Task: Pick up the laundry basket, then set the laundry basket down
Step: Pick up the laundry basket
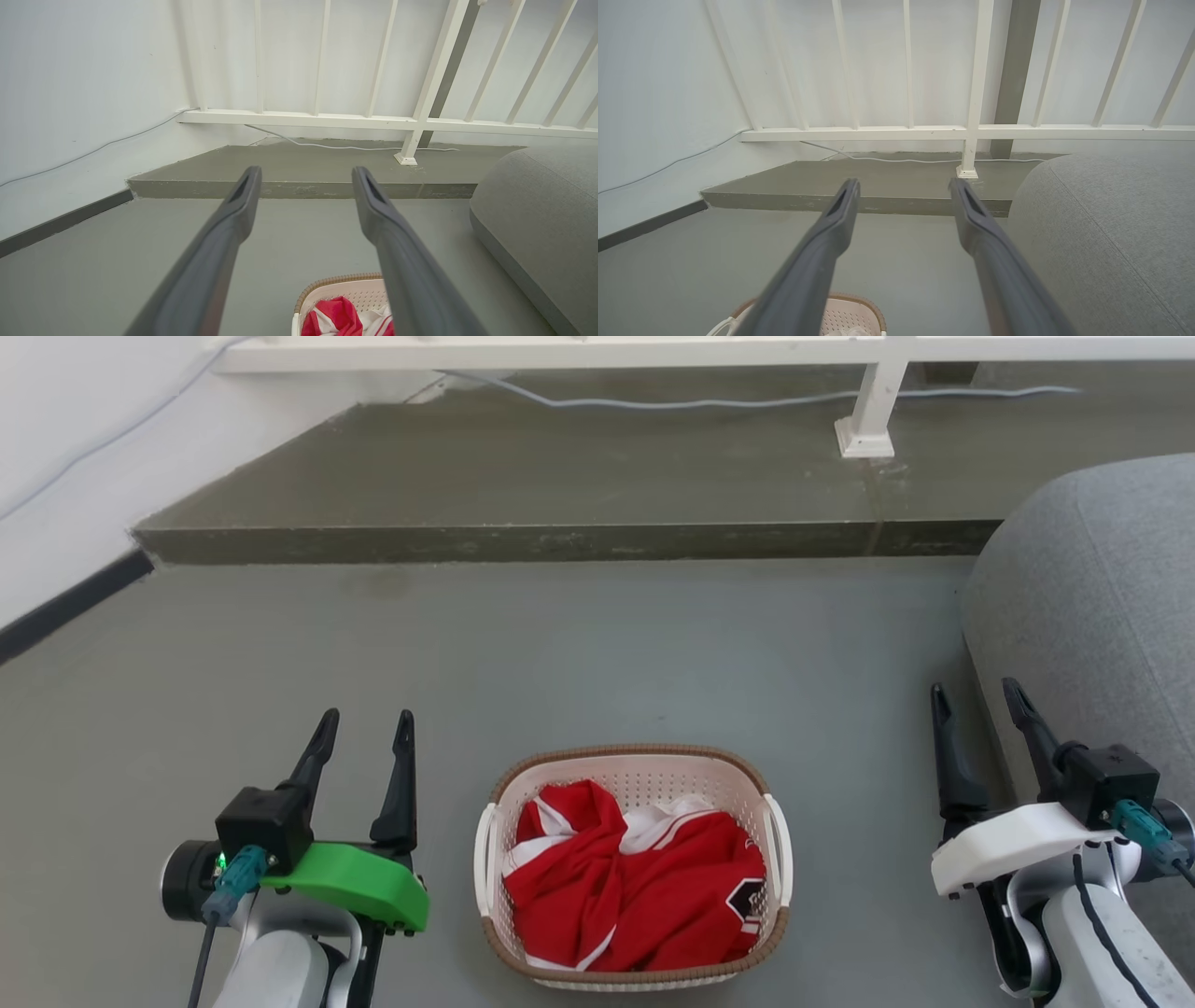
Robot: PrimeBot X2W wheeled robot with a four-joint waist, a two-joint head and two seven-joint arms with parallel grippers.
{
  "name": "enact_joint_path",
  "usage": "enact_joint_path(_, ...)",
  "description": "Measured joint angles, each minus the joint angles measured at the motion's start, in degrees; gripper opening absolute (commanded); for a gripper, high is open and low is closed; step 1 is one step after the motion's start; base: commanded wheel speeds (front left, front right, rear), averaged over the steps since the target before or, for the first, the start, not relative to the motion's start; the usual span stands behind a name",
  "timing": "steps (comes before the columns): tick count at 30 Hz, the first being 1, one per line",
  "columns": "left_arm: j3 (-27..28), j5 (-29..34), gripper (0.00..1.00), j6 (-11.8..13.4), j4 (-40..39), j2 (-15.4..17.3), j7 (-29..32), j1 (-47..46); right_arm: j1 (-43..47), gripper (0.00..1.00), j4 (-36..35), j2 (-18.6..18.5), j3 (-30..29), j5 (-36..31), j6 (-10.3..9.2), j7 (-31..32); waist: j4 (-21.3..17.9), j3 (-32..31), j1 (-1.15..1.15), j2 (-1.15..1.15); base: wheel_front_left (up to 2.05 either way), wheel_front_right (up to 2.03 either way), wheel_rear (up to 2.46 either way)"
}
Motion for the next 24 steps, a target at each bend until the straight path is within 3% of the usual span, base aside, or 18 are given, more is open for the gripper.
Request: enact_joint_path(24,-1.37,1.98,1.0,-0.54,1.62,-0.15,0.44,-6.6,-5.38,1.0,2.78,0.48,1.26,-0.01,1.49,0.0,-0.64,15.25,0.0,0.0,0.0,0.0,0.0)
